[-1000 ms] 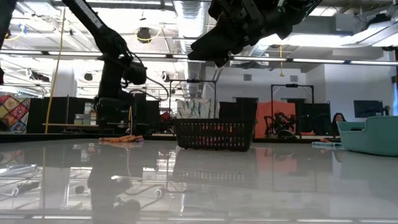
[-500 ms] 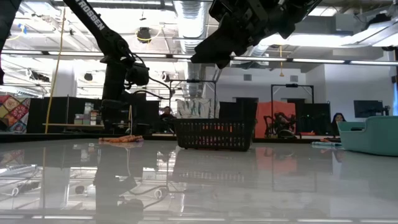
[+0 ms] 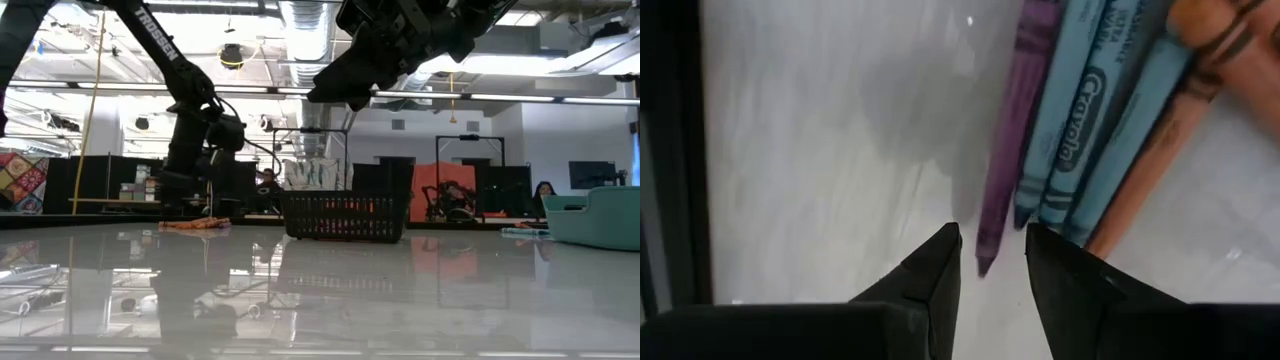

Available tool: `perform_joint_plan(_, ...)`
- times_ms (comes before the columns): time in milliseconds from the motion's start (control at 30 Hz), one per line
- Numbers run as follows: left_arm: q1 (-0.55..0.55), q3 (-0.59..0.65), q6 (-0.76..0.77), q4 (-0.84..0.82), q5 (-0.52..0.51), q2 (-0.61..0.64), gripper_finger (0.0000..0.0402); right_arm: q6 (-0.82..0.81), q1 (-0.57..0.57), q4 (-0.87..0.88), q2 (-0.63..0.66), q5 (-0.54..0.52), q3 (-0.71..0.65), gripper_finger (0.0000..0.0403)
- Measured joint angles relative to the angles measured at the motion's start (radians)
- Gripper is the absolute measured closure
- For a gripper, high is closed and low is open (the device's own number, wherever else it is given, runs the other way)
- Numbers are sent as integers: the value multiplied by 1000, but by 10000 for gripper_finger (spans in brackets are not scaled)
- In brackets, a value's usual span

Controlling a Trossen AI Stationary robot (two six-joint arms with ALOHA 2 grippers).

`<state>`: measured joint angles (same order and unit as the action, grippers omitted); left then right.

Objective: Sort crayons
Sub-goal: Put the violet crayon into the black bin

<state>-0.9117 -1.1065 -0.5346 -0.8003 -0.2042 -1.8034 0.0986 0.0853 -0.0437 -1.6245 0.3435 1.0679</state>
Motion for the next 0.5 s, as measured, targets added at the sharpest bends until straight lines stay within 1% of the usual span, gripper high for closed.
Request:
perform_joint_plan(200,1,0,-1,29,7,-12,306,4,0,1,0,0,0,242)
perform_joint_plan(500,1,-9,-7,19,-9,-80,367,0,-5,15,0,0,0,242)
